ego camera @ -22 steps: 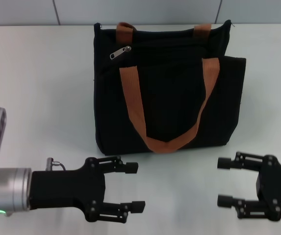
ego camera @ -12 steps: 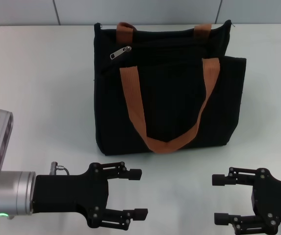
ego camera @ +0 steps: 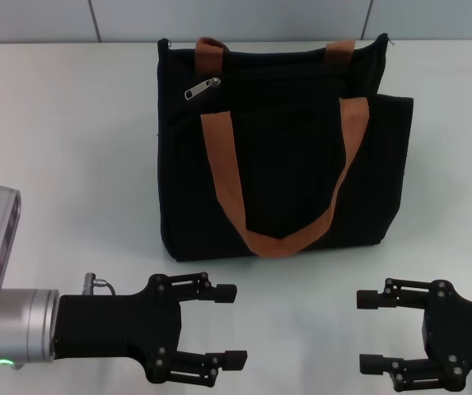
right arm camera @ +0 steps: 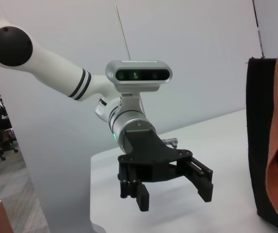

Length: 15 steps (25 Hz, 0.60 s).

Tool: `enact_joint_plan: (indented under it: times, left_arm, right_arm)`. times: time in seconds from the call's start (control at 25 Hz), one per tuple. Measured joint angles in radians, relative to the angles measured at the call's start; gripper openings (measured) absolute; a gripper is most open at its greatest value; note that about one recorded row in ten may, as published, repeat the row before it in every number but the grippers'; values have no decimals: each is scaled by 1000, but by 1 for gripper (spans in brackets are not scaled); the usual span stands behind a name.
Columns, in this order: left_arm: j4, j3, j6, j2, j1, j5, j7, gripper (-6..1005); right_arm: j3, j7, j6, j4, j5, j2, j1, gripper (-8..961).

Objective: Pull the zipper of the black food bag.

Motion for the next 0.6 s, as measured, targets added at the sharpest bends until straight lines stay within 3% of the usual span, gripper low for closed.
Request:
enact_joint_plan:
  times: [0.6]
  left_arm:
    - [0,-1,-2,1,0,0,2,830]
  right_arm:
    - [1,0,16,5,0,1,9,790]
